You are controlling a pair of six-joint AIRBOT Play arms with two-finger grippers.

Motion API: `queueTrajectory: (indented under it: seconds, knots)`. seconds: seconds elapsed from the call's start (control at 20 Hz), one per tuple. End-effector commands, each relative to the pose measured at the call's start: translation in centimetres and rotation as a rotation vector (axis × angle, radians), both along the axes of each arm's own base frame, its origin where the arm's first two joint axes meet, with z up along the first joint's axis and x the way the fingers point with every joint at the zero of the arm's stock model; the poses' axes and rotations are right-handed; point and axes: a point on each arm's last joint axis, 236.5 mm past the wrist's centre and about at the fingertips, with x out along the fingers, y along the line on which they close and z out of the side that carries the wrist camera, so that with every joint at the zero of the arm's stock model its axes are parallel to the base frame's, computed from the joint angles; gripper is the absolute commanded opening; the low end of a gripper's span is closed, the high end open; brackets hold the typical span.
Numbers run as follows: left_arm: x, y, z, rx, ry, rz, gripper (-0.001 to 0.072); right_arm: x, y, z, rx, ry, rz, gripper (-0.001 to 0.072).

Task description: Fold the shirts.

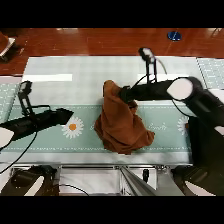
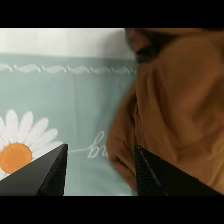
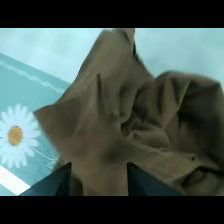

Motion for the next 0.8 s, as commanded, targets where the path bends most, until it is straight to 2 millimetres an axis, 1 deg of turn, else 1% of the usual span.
queueTrajectory:
  seconds: [0.0, 0.05, 0.1, 0.15, 0.2, 0.25, 0.3, 0.35, 0.4, 0.45, 0.5, 0.55, 0.65, 0.75]
  knots:
    - [-1.4, -1.6, -2.6, -0.018, 0.128, -0.042, 0.0508, 1.1, -3.9, -3.2, -0.093, 0.059, -0.068, 0.0409]
    - [-2.0, -1.7, -3.8, -0.008, 0.191, -0.055, 0.0508, 2.0, -7.0, -2.5, -0.126, 0.047, -0.118, 0.0408]
    - [-2.7, -1.7, -5.0, 0.004, 0.25, -0.067, 0.0507, 2.8, -11.8, -1.9, -0.199, 0.024, -0.196, 0.0407]
    - [-3.1, -1.7, -6.1, 0.013, 0.303, -0.074, 0.0507, 3.2, -17.8, -1.7, -0.309, 0.01, -0.321, 0.0406]
    - [-3.4, -1.8, -7.2, 0.019, 0.349, -0.076, 0.0508, 2.5, -23.6, -1.9, -0.406, 0.024, -0.46, 0.0407]
    - [-3.5, -2.1, -8.1, 0.009, 0.392, -0.07, 0.0507, 0.7, -28.5, -2.7, -0.468, 0.061, -0.581, 0.0406]
    - [-3.3, -2.5, -8.8, -0.006, 0.417, -0.071, 0.0508, -1.4, -30.9, -4.2, -0.465, 0.114, -0.655, 0.0406]
    - [-2.9, -3.2, -9.6, -0.03, 0.433, -0.079, 0.0508, -3.8, -31.6, -6.2, -0.421, 0.182, -0.702, 0.0406]
    - [-2.5, -4.0, -10.2, -0.069, 0.448, -0.079, 0.0507, -5.7, -31.0, -8.0, -0.355, 0.239, -0.71, 0.0406]
    - [-2.0, -5.2, -10.7, -0.122, 0.461, -0.082, 0.0507, -7.4, -29.4, -9.6, -0.274, 0.283, -0.687, 0.0406]
    - [-1.7, -6.2, -11.1, -0.171, 0.474, -0.084, 0.0507, -8.4, -27.7, -10.6, -0.204, 0.31, -0.661, 0.0406]
    - [-1.6, -7.0, -11.6, -0.217, 0.505, -0.079, 0.0507, -9.2, -26.2, -11.3, -0.149, 0.328, -0.633, 0.0406]
    - [-1.6, -8.0, -12.7, -0.275, 0.577, -0.043, 0.0507, -10.0, -24.5, -12.1, -0.101, 0.359, -0.59, 0.0403]
    - [-1.5, -9.0, -13.4, -0.302, 0.587, -0.045, 0.0507, -10.4, -24.3, -12.5, -0.098, 0.37, -0.585, 0.0403]
